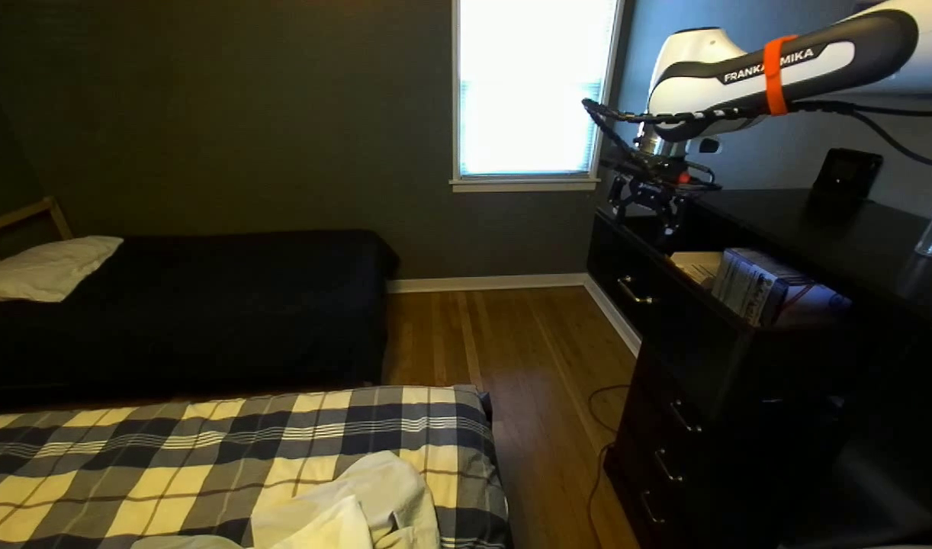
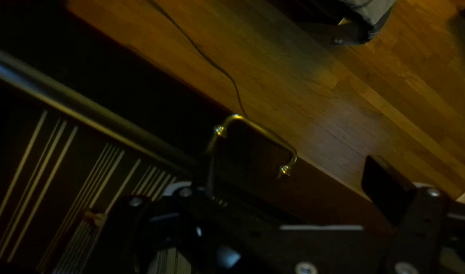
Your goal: Put the jar on the counter and close the drawer
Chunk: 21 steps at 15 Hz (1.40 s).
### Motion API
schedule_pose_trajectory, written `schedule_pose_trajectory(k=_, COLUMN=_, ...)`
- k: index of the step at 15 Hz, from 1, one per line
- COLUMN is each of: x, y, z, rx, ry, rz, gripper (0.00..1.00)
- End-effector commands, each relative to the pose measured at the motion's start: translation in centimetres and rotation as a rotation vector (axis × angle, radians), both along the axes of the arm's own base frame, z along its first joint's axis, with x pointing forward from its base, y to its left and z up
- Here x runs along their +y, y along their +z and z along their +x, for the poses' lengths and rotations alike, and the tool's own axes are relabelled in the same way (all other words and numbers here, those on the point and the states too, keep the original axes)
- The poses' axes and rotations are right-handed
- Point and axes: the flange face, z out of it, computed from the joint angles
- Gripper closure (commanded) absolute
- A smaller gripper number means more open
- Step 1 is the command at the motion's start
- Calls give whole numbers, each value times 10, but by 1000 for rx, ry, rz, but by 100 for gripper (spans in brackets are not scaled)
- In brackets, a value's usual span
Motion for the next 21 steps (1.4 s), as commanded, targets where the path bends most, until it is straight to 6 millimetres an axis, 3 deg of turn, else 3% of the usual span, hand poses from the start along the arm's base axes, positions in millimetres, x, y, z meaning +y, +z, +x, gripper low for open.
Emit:
schedule_pose_trajectory(k=1, x=24, y=-22, z=11, rx=12, ry=-197, rz=10, gripper=0)
schedule_pose_trajectory(k=3, x=22, y=-35, z=11, rx=12, ry=-299, rz=4, gripper=0)
schedule_pose_trajectory(k=8, x=-6, y=-52, z=13, rx=16, ry=-521, rz=-26, gripper=0)
schedule_pose_trajectory(k=16, x=-28, y=-82, z=15, rx=70, ry=-615, rz=-59, gripper=0)
schedule_pose_trajectory(k=21, x=-41, y=-84, z=8, rx=93, ry=-658, rz=-113, gripper=0)
